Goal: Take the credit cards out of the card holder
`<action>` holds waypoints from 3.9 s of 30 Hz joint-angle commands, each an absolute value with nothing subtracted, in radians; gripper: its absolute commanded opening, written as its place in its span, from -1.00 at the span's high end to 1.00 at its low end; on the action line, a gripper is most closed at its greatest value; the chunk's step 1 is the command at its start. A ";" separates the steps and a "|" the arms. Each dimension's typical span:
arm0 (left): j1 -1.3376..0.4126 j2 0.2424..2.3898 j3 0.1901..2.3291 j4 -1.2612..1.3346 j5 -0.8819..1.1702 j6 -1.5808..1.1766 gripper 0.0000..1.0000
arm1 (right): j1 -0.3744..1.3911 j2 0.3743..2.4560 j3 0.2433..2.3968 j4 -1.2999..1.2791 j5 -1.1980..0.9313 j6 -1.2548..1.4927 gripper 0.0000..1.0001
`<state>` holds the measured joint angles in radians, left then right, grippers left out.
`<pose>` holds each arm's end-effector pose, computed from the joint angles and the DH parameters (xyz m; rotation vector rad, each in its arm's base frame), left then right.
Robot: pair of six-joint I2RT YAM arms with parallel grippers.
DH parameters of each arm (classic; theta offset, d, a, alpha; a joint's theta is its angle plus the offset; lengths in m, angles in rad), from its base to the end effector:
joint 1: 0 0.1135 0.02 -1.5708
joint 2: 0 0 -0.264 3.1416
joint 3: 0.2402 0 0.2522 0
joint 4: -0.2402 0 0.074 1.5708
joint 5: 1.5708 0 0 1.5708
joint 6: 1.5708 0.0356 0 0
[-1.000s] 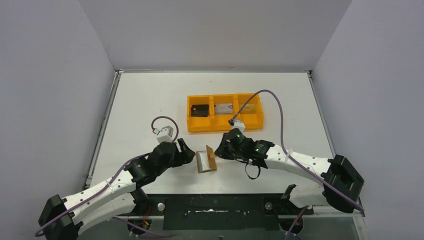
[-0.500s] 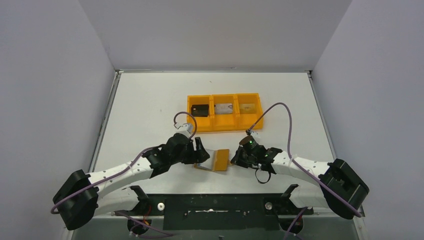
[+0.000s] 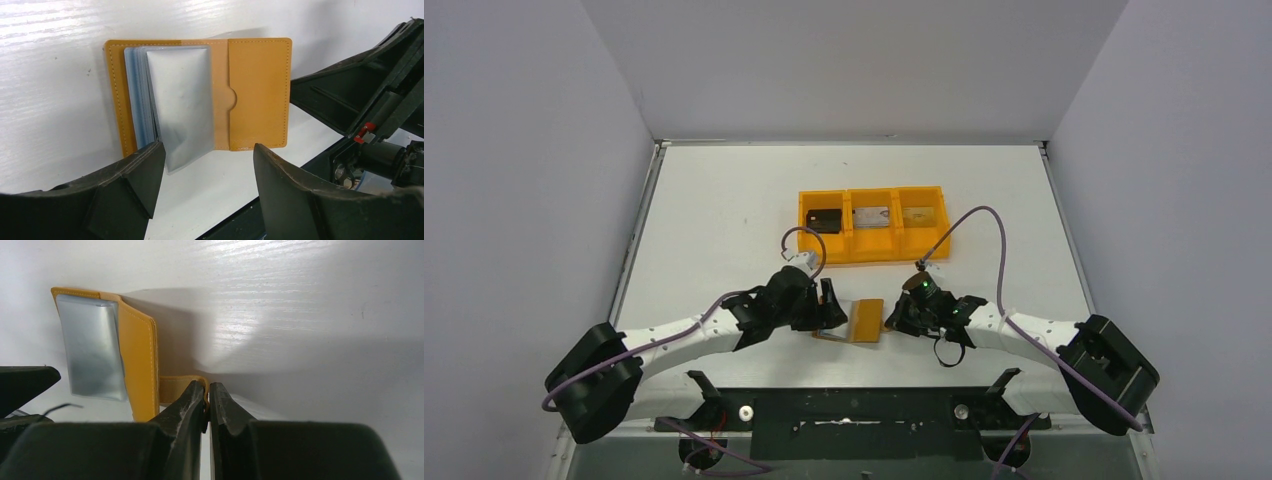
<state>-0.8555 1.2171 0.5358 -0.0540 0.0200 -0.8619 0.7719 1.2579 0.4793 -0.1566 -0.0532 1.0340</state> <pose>0.1555 -0.1801 0.1800 0.0031 2.4780 -0.8488 0.1565 0.1550 0.1472 0.3285 2.6727 0.7398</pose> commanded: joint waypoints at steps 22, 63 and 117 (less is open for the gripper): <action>-0.851 1.246 0.591 -0.021 0.044 -0.878 -0.20 | 0.766 1.315 0.491 -0.094 -0.060 1.042 0.92; -0.910 1.585 0.639 0.282 0.268 -0.868 0.23 | 0.762 1.096 0.572 -0.263 0.063 1.054 0.43; -0.789 1.421 0.609 -0.036 0.116 -0.767 0.20 | 0.829 1.511 0.701 0.011 -0.154 0.983 0.65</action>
